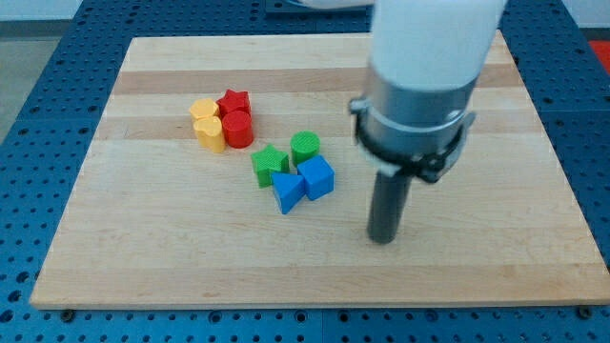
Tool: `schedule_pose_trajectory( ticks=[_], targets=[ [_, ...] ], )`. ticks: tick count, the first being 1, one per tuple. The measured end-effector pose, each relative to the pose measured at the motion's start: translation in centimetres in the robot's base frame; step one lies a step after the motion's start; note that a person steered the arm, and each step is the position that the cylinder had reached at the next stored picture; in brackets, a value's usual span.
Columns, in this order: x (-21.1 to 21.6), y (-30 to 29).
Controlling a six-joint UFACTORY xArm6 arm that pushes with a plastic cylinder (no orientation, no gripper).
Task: Nudge the group of blocks a bit right
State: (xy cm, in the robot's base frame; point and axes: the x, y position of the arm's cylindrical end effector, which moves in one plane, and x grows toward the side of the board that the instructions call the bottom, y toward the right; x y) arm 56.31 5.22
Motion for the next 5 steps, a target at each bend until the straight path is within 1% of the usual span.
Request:
schedule_pose_trajectory(
  ticks=[1,2,3,4,5],
  targets=[
    [1.0,-6.9],
    [-0.2,-14.0],
    [-2.6,-19.0],
    [-5.6,-21.0],
    [-7.6,-20.9]
  ],
)
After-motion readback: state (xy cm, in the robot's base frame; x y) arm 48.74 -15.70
